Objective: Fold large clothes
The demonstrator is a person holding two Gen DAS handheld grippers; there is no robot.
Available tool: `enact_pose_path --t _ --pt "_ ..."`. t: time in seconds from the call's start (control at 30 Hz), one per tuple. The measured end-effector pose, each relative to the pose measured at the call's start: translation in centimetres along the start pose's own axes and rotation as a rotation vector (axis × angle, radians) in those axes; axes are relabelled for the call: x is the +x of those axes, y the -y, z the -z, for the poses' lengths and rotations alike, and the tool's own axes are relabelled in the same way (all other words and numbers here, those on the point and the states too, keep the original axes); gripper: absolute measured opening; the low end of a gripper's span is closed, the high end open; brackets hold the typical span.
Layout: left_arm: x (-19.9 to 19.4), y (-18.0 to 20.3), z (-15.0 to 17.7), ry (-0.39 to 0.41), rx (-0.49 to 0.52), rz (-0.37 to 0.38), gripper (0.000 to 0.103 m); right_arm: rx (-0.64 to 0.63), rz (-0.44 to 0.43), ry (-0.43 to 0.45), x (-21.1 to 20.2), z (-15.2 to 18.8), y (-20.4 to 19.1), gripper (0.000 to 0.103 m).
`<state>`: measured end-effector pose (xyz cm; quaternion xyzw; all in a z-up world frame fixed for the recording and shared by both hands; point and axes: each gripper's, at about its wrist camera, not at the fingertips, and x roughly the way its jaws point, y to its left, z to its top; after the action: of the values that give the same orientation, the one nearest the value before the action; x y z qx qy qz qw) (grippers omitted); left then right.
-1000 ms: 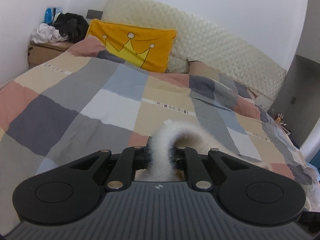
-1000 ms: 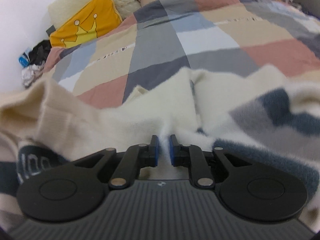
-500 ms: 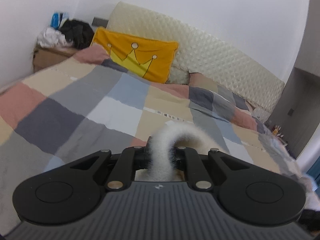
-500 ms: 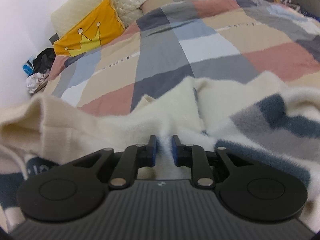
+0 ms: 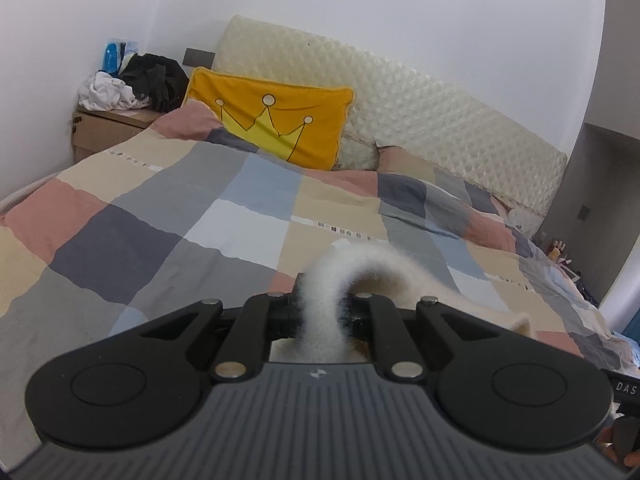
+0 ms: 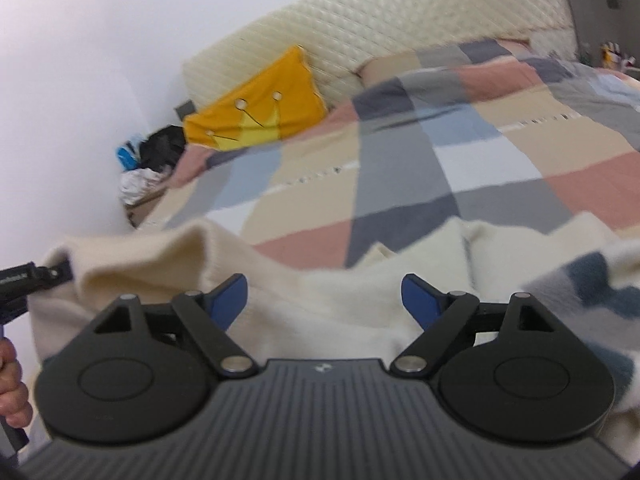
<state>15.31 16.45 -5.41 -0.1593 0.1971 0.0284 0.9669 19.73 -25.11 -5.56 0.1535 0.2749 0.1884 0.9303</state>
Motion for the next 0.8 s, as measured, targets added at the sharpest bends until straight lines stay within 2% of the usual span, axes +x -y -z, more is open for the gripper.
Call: enact_pose_path --t 0.33,0.5,0.6,0.67,0.7,0.73,0.77,0.8 --pt "-2.2 -0.6 1.2 0.019 -0.031 -0.017 0.012 -0.094 -0.198 0.022 0.4 0.6 -4.0 0.086" --pt "-2.8 -0.7 1.3 0.02 -0.036 -0.022 0.012 -0.097 -0.211 -0.007 2.0 0.8 -4.8 0.085" --pt "-2.8 -0.7 1.2 0.021 -0.037 -0.026 0.013 -0.073 -0.149 -0.02 3.7 0.9 -4.4 0.083" --pt "-2.7 -0.5 1.1 0.019 -0.029 -0.028 0.013 -0.039 -0.118 -0.025 4.5 1.1 -3.7 0.059" --pt "-2.6 -0.5 1.2 0.016 -0.026 -0.028 0.013 -0.036 -0.09 -0.026 4.7 1.1 -3.6 0.052" --pt "-2.4 -0.5 1.2 0.011 -0.026 -0.025 0.013 -0.035 -0.066 -0.028 4.8 1.1 -3.4 0.036" --pt "-2.3 -0.5 1.2 0.005 -0.022 -0.021 0.013 -0.028 -0.053 -0.027 4.8 1.2 -3.2 0.03" --pt "-2.1 -0.3 1.2 -0.002 -0.004 -0.025 0.013 -0.016 -0.057 -0.02 4.6 1.1 -3.0 0.027"
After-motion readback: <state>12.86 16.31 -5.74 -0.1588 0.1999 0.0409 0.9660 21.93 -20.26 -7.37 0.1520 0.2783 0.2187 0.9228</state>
